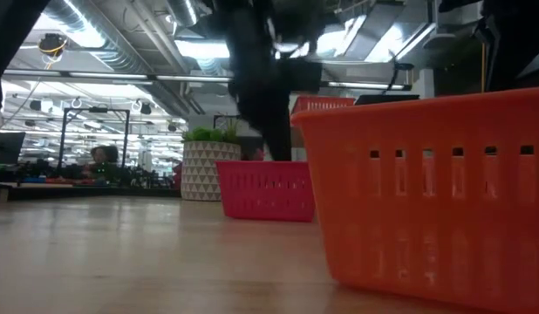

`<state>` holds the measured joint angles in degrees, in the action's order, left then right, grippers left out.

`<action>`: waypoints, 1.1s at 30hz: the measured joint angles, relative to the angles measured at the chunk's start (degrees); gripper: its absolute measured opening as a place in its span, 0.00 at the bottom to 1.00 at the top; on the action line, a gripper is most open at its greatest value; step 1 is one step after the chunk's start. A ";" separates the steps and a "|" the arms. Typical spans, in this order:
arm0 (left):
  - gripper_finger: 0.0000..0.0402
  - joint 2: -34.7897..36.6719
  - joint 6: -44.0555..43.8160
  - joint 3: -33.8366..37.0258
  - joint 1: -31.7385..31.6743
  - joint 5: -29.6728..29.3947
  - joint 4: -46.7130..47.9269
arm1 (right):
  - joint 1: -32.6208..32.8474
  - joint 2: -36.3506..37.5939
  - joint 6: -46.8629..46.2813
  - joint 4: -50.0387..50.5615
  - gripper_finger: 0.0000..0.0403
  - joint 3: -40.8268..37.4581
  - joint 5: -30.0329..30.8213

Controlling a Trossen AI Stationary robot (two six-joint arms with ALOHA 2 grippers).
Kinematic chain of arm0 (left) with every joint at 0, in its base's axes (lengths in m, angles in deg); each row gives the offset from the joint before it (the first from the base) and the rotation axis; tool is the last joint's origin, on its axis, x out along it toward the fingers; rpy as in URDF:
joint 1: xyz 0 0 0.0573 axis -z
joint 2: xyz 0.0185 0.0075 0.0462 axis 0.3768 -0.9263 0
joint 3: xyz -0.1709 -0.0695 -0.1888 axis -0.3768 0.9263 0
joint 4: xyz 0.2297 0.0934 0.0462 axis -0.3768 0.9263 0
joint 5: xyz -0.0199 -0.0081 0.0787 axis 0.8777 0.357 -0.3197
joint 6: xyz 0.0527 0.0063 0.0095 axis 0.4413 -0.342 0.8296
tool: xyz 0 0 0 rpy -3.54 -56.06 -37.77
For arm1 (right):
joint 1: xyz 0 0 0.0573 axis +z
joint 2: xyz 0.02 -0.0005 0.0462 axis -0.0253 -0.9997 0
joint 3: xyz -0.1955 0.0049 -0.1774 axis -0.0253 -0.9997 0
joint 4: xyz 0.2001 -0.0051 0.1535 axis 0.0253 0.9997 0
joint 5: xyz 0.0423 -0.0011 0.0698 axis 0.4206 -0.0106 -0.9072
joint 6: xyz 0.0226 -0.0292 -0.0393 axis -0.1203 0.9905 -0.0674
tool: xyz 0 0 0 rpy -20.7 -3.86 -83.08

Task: Stack baskets on shelf by color
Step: Move the bottom orange bin

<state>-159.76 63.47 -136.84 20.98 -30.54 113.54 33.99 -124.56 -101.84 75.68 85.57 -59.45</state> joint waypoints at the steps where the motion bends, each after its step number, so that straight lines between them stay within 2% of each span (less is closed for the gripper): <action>1: 0.31 0.64 -0.47 -0.44 0.76 2.03 -0.12 | -0.01 0.00 0.02 0.17 0.16 0.00 0.01; 6: 0.31 1.89 -4.29 -2.92 6.95 12.58 -2.00 | -0.01 0.00 -1.22 5.75 0.16 0.00 0.36; 8: 0.31 1.84 -5.92 -3.14 10.06 13.18 -7.91 | -0.17 0.00 -4.34 10.30 0.16 0.00 3.26; 10: 0.31 0.98 -7.06 -3.18 13.01 12.07 -11.96 | -0.58 0.00 -8.91 15.82 0.16 0.02 6.41; 12: 0.31 -0.42 -8.31 -3.07 15.60 8.60 -16.34 | -1.28 0.49 -10.06 15.02 0.16 -0.27 7.27; 14: 0.31 -1.52 -9.38 -3.02 17.44 5.72 -20.96 | -1.84 1.44 -8.93 14.26 0.16 -0.92 7.01; 18: 0.31 -4.00 -11.85 -3.20 19.19 4.24 -28.02 | -2.50 1.53 -10.52 15.49 0.16 -0.94 5.51; 26: 0.31 -10.50 -15.43 -3.08 20.03 3.71 -29.78 | -1.68 1.55 -10.90 14.37 0.16 -0.87 4.07; 33: 0.31 -10.33 -14.71 -3.06 18.10 -0.99 -27.66 | -1.56 1.55 -10.91 14.04 0.16 -0.85 4.05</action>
<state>-170.09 48.76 -139.90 39.08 -31.53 85.87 32.43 -123.01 -112.76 89.73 84.72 -55.40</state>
